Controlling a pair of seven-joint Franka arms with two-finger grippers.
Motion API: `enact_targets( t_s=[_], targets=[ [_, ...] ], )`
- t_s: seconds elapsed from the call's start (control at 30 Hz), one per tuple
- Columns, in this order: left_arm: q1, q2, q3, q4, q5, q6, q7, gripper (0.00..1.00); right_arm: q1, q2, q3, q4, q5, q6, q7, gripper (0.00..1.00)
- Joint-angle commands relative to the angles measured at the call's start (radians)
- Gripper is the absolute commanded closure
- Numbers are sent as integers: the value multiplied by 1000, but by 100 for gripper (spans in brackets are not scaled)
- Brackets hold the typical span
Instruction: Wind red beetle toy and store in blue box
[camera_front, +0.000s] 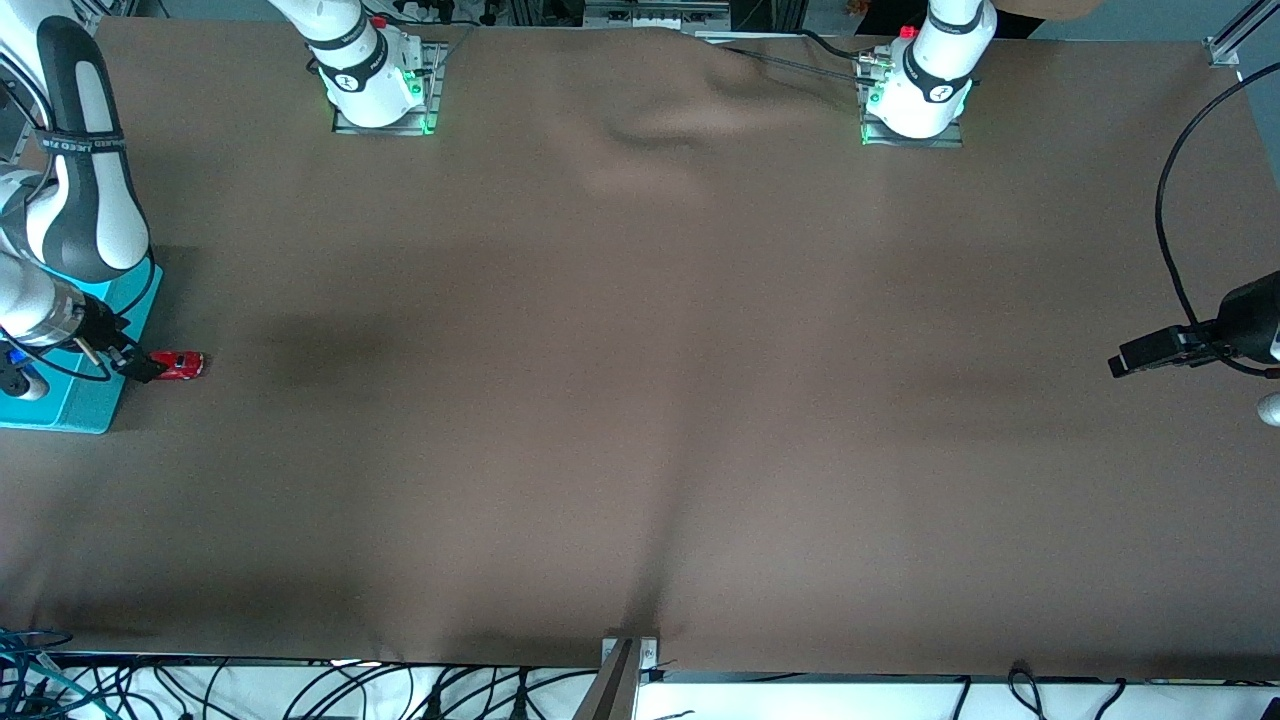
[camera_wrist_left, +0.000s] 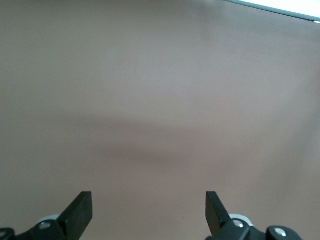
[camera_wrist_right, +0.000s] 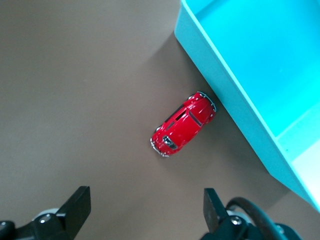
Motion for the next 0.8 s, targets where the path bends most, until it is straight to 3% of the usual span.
enact_targets(
  t_s=[0.0, 0.4, 0.77],
  targets=[
    [-1, -8, 1, 6, 11, -17, 20, 0, -17, 20, 1, -16, 20, 54, 75, 0],
    [0, -8, 7, 6, 8, -18, 21, 0, -36, 115, 1, -25, 36, 212, 316, 0],
    [0, -8, 6, 6, 9, -17, 21, 0, -109, 176, 1, -79, 36, 349, 319, 0]
  ],
)
